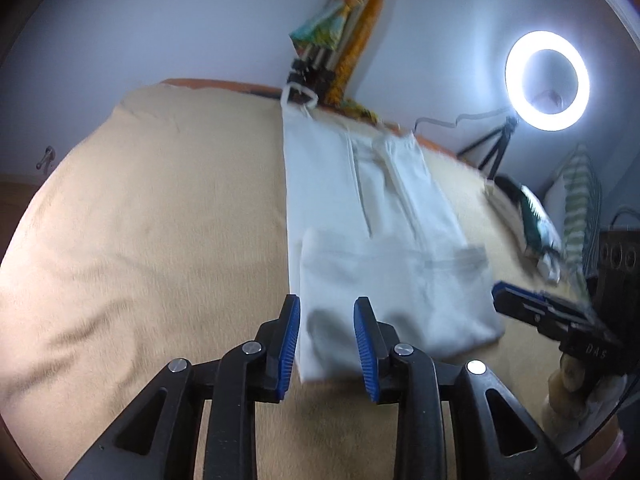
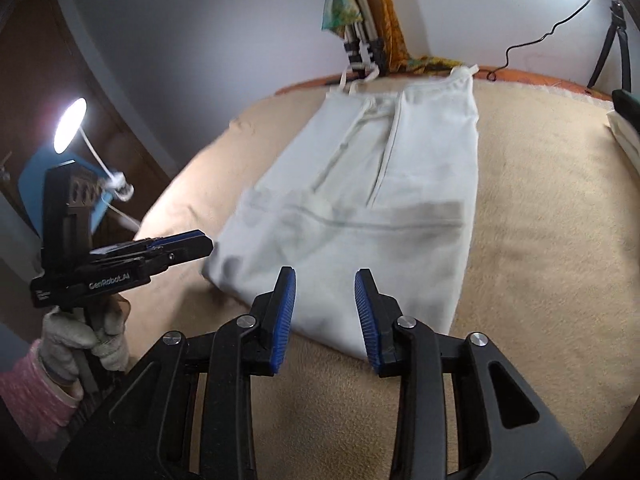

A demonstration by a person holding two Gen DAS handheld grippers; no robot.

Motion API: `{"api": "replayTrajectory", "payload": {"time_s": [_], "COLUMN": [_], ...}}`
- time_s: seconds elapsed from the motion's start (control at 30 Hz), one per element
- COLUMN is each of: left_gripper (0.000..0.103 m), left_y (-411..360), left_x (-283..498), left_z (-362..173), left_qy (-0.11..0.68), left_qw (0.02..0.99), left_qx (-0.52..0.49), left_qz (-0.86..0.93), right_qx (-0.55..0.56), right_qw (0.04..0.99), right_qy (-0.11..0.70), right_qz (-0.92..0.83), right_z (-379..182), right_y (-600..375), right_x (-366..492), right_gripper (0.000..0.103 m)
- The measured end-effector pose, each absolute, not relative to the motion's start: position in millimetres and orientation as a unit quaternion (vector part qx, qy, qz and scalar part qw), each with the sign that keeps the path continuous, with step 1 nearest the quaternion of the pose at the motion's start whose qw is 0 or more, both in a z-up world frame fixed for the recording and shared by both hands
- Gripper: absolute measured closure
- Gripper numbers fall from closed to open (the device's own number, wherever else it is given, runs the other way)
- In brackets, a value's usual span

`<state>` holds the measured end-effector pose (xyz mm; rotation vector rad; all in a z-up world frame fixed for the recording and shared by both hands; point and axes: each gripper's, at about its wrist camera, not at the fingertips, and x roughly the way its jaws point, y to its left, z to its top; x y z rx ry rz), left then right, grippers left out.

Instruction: Fold small clothes

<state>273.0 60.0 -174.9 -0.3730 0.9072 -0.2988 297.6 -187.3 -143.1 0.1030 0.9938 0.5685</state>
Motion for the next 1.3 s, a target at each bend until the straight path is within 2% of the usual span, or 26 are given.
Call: {"api": "replayTrajectory", "payload": {"time_s": [0.13,0.33,0.47,0.9,1.07,1.23,1.3], "left_gripper": [0.061,0.058,0.055,0.045,0.036,0.038,0.062], "left_y": [70,80,80,60,44,38,37], "left_x": [308,375,416,503,520,532,533], "left_z": [-151,-147,-162,-213,-212,-213,-214], "left_qy": [0.419,0.414,0.428,0.456,0.448,0.446,0.443], "left_qw": [0.875,0.879,0.871,0.867,0.878,0.882,0.884], "left_qx": [-0.198,-0.200,-0.205,-0.174,-0.131,-0.117,-0.114], "left_qz": [-0.138,-0.130,-0.126,-0.101,-0.103,-0.097,-0.092], "right_qx": [0.044,0.077,0.098,0.065,0.067,0.059,0.055], "right_qw": [0.851,0.857,0.860,0.853,0.851,0.852,0.850], "right_qy": [0.460,0.458,0.453,0.489,0.495,0.497,0.498], "right_qz": [0.249,0.221,0.212,0.171,0.159,0.154,0.161], "right_z": [-126,-121,-126,-181,-196,-198,-200], "right_y": [-198,-223,-238,-234,-238,-237,-234], "right_x": [317,365,405,516,543,563,566], "right_gripper": [0.069,0.065,0.053,0.052,0.052,0.052,0.055]}}
